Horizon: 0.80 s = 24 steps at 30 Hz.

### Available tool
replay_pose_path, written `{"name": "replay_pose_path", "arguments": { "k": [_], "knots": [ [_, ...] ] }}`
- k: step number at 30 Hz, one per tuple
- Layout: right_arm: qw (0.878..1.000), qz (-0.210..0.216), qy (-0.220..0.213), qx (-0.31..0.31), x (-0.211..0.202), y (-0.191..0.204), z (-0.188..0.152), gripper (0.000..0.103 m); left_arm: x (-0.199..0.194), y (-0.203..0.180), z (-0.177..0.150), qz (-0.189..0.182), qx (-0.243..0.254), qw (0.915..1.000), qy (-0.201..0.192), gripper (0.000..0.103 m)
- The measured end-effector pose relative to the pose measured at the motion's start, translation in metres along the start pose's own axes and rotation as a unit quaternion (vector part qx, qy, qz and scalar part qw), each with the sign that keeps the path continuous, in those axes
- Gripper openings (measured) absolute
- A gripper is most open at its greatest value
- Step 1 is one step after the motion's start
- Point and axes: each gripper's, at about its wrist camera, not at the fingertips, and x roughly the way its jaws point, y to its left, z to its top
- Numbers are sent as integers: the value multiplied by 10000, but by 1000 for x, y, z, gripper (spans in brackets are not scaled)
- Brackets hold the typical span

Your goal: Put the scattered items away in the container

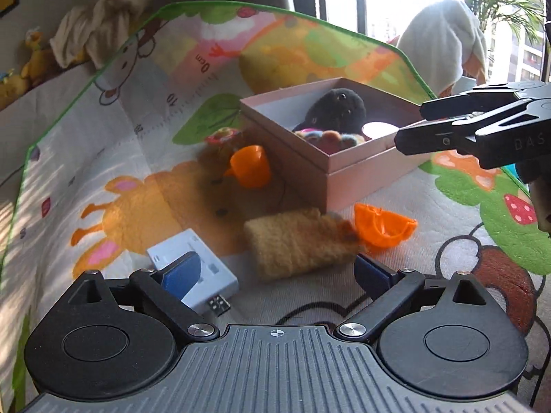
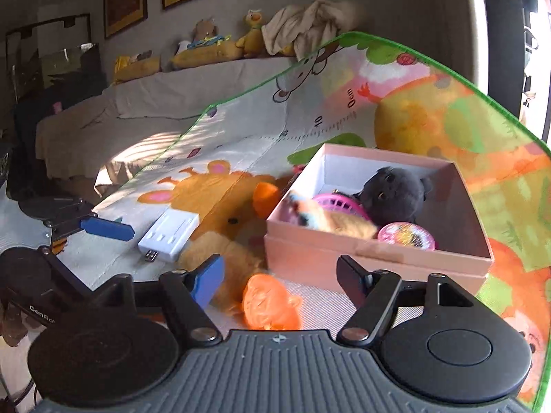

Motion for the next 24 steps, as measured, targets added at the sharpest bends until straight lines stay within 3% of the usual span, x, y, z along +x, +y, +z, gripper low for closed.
{"name": "replay_pose_path", "arguments": {
  "k": [7, 14, 19, 24],
  "knots": [
    [9990, -397, 49, -199, 14, 26, -20, 63, -9, 6, -27, 307, -139, 9994, -7, 101],
    [9987, -478, 135, -68, 18, 23, -37, 64, 5, 38, -22, 721, -964, 9927, -95, 101],
    [9991, -379, 27, 199, 15, 14, -39, 65, 12, 41, 13, 481, -1020, 9928, -397, 101],
    [9981, -369, -189, 460, 7, 7, -41, 65, 44, 32, 49, 45, -412, 9974, -587, 100]
  ]
}}
